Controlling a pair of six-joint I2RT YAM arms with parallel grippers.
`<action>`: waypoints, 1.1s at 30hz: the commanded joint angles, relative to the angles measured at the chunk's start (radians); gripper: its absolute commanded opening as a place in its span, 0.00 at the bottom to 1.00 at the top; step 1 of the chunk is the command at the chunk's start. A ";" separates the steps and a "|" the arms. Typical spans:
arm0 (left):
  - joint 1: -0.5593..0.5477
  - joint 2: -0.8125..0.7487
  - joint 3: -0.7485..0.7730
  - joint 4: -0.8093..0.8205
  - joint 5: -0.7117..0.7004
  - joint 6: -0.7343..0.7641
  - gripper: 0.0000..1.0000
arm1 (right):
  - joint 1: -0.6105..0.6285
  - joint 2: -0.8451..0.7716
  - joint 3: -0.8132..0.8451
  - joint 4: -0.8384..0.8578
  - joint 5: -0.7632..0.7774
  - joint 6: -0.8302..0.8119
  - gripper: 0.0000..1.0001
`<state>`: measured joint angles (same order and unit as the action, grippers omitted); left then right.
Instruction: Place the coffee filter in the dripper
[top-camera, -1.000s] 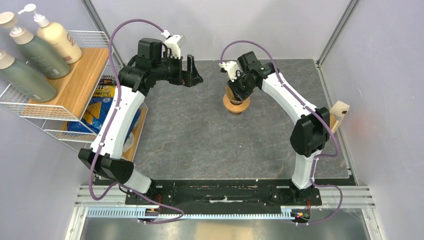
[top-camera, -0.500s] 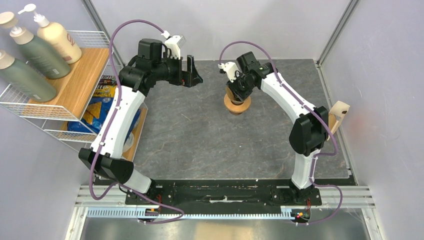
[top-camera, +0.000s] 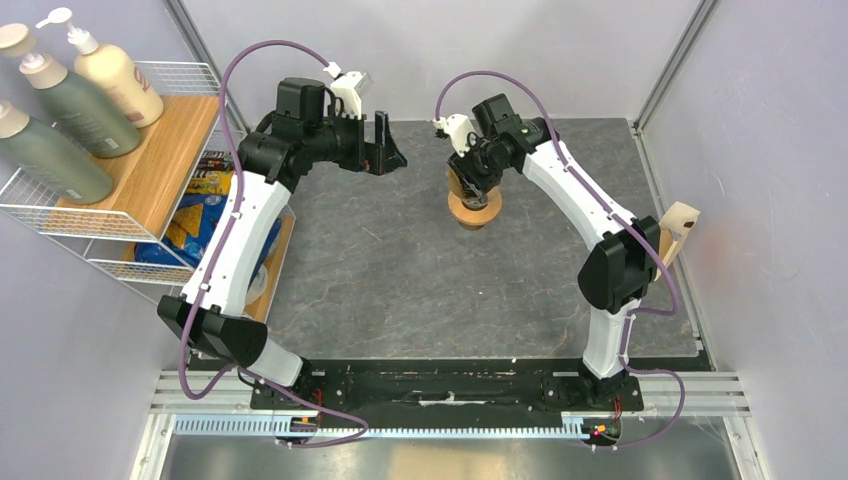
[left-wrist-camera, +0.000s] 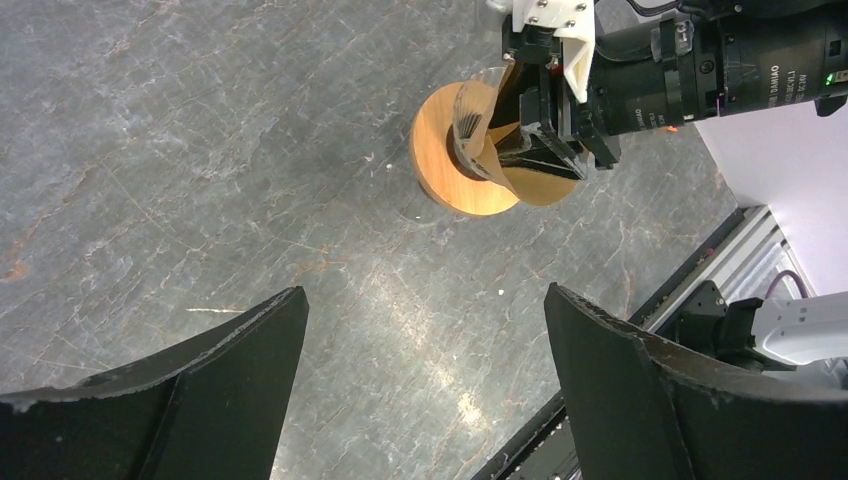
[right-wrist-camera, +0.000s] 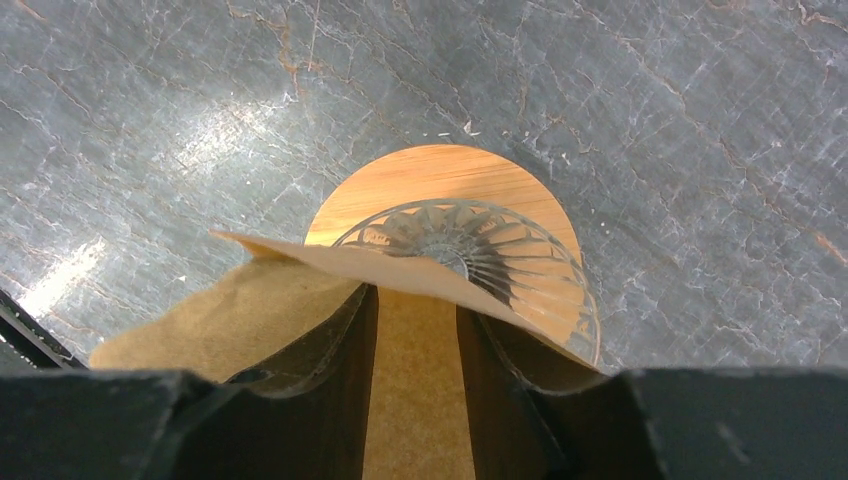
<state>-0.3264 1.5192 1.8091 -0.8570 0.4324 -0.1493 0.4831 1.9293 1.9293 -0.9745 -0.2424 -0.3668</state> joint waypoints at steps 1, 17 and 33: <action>0.004 0.005 0.001 0.045 0.037 -0.012 0.96 | 0.005 -0.054 0.040 -0.041 0.007 -0.021 0.43; 0.001 0.114 -0.094 0.257 0.167 -0.176 0.66 | 0.003 -0.151 0.041 -0.027 -0.014 0.011 0.26; -0.080 0.282 -0.068 0.439 0.209 -0.260 0.47 | -0.251 -0.222 -0.066 0.004 -0.215 0.285 0.37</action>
<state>-0.3794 1.7744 1.7058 -0.4686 0.6312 -0.3866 0.2256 1.7180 1.9018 -1.0004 -0.3862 -0.1474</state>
